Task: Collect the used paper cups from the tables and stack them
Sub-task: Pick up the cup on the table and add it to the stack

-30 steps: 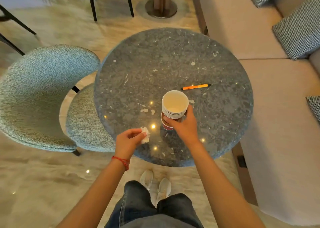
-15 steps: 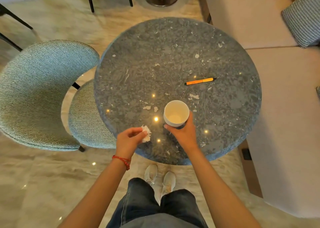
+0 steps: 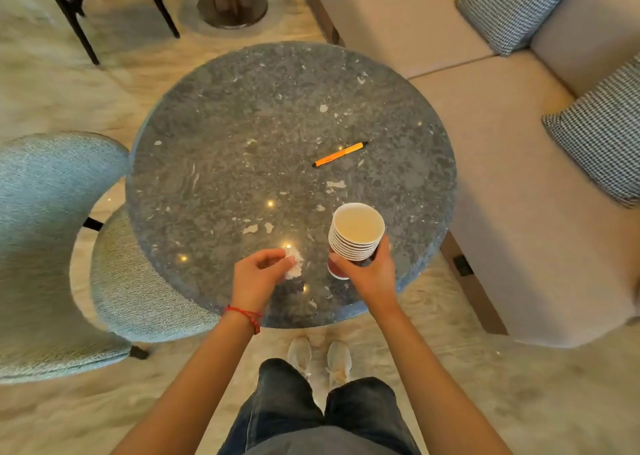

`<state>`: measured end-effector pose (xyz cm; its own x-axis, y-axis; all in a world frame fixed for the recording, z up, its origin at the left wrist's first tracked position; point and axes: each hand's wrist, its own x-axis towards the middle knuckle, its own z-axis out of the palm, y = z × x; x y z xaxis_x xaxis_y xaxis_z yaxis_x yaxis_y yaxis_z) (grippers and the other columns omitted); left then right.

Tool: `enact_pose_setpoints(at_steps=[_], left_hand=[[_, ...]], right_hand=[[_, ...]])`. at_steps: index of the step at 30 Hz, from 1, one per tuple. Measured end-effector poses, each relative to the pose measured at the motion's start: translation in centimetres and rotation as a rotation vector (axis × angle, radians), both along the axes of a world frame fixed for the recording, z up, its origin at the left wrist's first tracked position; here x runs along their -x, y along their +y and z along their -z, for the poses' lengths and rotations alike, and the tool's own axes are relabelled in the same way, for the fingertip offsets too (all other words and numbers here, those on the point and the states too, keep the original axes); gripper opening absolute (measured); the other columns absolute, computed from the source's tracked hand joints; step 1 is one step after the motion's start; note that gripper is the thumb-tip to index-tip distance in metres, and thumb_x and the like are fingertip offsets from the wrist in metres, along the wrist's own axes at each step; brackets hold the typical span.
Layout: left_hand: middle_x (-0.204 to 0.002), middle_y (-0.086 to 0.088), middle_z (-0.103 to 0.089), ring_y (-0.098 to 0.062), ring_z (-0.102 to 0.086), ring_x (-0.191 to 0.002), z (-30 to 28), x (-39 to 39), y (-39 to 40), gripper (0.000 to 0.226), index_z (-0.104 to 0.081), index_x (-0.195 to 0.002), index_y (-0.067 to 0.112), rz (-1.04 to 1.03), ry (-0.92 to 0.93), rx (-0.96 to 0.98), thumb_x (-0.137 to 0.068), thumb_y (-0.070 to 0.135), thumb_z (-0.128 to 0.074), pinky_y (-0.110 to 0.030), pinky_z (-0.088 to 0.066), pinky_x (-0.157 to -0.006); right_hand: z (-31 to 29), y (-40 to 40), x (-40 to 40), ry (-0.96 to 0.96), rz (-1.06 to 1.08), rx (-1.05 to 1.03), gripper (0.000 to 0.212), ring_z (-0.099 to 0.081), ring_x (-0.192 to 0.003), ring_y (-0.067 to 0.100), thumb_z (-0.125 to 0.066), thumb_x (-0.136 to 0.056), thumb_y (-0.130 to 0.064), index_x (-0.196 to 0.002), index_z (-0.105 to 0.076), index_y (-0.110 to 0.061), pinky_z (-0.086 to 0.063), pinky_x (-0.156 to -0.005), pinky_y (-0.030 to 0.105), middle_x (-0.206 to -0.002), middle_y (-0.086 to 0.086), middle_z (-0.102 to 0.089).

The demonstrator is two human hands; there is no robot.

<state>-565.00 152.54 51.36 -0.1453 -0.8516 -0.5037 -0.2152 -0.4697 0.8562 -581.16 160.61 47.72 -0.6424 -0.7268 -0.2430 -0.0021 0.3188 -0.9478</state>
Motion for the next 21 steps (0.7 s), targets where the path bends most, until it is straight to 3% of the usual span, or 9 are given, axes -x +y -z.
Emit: enact_pose_setpoints(at_steps=[7, 13, 17, 21], left_hand=[[-0.066, 0.006, -0.068, 0.005, -0.062, -0.053, -0.4, 6.6, 1.0, 0.015, -0.068, -0.077, 0.018, 0.277, 0.050, 0.006, -0.073, 0.006, -0.075, -0.007, -0.048, -0.053], [-0.055, 0.014, -0.068, 0.003, -0.063, -0.052, -0.8, 12.9, 5.1, 0.018, -0.068, -0.071, 0.020, 0.553, 0.102, -0.003, -0.073, 0.003, -0.073, -0.009, -0.047, -0.050], [-0.057, 0.007, -0.070, -0.004, -0.065, -0.055, -1.0, 17.0, 8.8, 0.011, -0.069, -0.077, 0.009, 0.685, 0.153, -0.035, -0.073, -0.001, -0.072, -0.015, -0.052, -0.052], [-0.059, 0.007, -0.071, -0.004, -0.066, -0.059, -1.8, 21.3, 14.1, 0.016, -0.069, -0.071, 0.015, 0.827, 0.185, -0.059, -0.072, 0.000, -0.073, -0.016, -0.054, -0.056]], right_hand=[[-1.4, 6.5, 2.5, 0.037, 0.294, -0.008, 0.066, -0.052, -0.090, -0.024, -0.085, -0.064, -0.011, -0.102, -0.043, -0.044, -0.042, -0.067, -0.001, -0.103, -0.026, -0.055], [-2.8, 13.2, 4.8, 0.053, 0.562, -0.006, 0.061, -0.054, -0.088, -0.021, -0.086, -0.063, -0.013, -0.099, -0.045, -0.038, -0.043, -0.064, 0.001, -0.101, -0.022, -0.057], [-3.7, 17.6, 6.6, 0.045, 0.708, 0.012, 0.057, -0.053, -0.084, -0.023, -0.085, -0.063, -0.012, -0.095, -0.044, -0.036, -0.040, -0.059, -0.002, -0.099, -0.019, -0.056], [-4.4, 23.2, 8.2, 0.044, 0.859, 0.041, 0.061, -0.054, -0.082, -0.023, -0.083, -0.065, -0.008, -0.107, -0.044, -0.026, -0.040, -0.060, -0.002, -0.099, -0.017, -0.057]])
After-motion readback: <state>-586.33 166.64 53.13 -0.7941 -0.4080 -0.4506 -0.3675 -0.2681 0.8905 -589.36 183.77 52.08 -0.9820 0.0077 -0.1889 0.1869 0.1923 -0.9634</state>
